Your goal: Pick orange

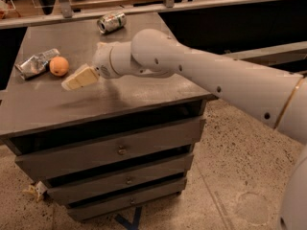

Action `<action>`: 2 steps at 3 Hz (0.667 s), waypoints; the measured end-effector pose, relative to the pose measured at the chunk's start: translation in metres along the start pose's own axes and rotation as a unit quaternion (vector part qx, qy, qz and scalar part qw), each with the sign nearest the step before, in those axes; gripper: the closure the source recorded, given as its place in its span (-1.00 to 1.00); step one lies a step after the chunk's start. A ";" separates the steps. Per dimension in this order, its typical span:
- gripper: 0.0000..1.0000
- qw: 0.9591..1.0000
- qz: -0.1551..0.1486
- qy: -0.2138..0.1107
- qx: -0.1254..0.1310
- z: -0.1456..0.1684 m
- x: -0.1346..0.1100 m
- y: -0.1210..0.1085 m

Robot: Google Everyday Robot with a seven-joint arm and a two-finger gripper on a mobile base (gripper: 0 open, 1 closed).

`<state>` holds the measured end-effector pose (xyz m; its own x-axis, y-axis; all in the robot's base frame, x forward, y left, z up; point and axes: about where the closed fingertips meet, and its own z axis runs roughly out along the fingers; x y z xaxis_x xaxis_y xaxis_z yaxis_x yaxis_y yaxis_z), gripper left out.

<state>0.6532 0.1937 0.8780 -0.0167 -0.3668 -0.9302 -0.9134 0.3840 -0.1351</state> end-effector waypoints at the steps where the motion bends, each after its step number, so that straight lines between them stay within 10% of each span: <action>1: -1.00 1.000 0.003 -0.010 -0.006 0.028 -0.006 -0.002; 2: -1.00 1.000 0.005 -0.017 -0.013 0.054 -0.012 -0.002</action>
Offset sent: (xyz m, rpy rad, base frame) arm 0.0389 0.0727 -0.0099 0.0538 0.0086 0.0345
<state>0.6771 0.2428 0.8713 -0.0128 -0.3338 -0.9425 -0.9236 0.3652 -0.1168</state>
